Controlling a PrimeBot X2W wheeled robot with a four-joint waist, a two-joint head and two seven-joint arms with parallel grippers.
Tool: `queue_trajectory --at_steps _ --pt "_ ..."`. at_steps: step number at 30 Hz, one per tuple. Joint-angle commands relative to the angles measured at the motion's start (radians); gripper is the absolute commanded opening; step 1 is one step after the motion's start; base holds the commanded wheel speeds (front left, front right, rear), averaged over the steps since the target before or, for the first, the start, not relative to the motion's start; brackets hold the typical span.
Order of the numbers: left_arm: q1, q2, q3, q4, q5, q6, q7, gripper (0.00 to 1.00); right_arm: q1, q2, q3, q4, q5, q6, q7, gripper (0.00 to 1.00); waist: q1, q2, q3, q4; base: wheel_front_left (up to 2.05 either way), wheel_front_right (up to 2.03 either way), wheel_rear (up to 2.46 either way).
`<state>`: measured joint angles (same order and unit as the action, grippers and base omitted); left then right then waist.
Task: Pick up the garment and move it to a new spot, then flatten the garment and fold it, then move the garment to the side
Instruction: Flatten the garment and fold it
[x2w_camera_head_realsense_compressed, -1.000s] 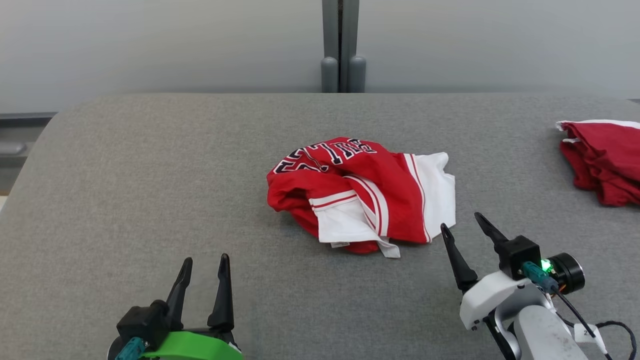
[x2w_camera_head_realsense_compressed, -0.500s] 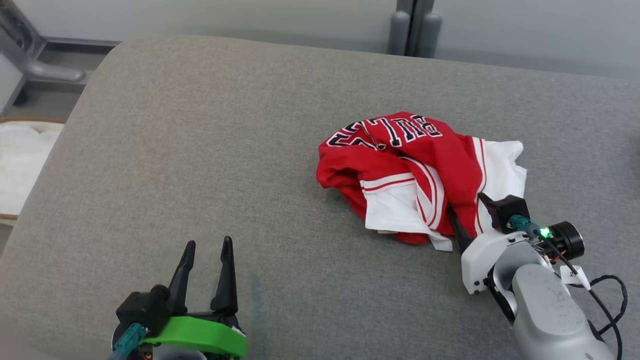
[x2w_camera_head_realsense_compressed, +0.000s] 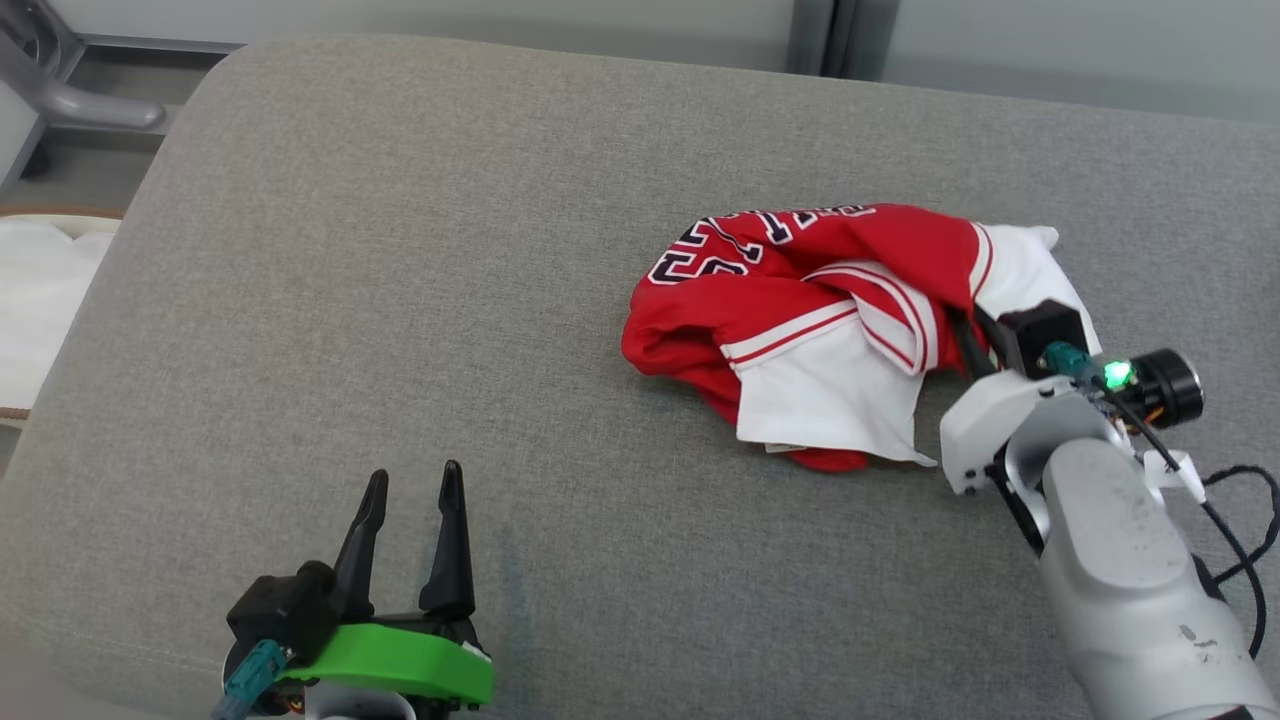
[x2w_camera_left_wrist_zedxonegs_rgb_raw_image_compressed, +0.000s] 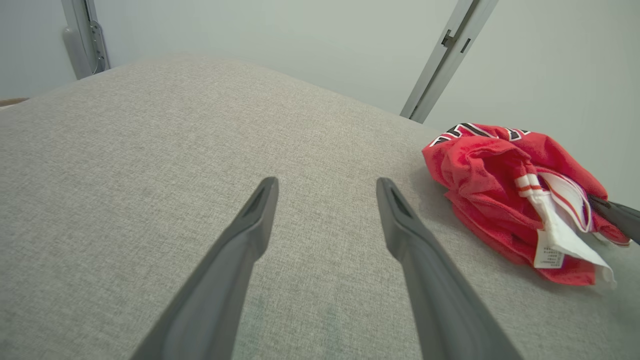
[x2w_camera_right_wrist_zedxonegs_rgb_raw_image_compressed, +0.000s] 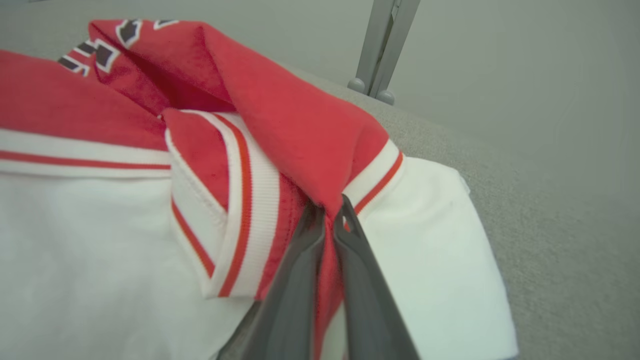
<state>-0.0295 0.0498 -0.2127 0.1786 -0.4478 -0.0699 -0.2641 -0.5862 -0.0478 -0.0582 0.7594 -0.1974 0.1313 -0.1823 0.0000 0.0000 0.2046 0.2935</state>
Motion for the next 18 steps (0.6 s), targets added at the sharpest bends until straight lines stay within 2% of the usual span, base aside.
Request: queue_trajectory --at_steps 1,6,12,18 --pt "-0.01 0.002 0.0 -0.002 -0.009 0.007 0.0 1.0 -0.028 -0.005 -0.006 -0.024 -0.018 -0.001 -0.002 0.0 0.0 0.0 -0.001 -0.006 0.0 0.0 0.0" --pt "-0.006 0.002 -0.003 -0.005 -0.012 0.007 0.0 1.0 -0.099 -0.019 -0.001 -0.139 -0.058 -0.001 0.009 0.0 0.0 0.0 -0.008 -0.01 0.0 0.0 0.0" --pt "-0.002 0.002 -0.006 -0.01 -0.019 0.011 0.0 1.0 -0.184 -0.061 0.061 -0.26 -0.038 -0.001 0.061 0.0 0.0 0.0 -0.013 -0.003 0.0 0.0 0.0" --pt "-0.026 0.002 -0.02 -0.017 -0.026 0.008 0.0 1.0 -0.312 -0.139 0.14 -0.279 -0.004 -0.001 0.12 0.0 0.0 0.0 0.005 0.017 0.0 0.0 0.0"
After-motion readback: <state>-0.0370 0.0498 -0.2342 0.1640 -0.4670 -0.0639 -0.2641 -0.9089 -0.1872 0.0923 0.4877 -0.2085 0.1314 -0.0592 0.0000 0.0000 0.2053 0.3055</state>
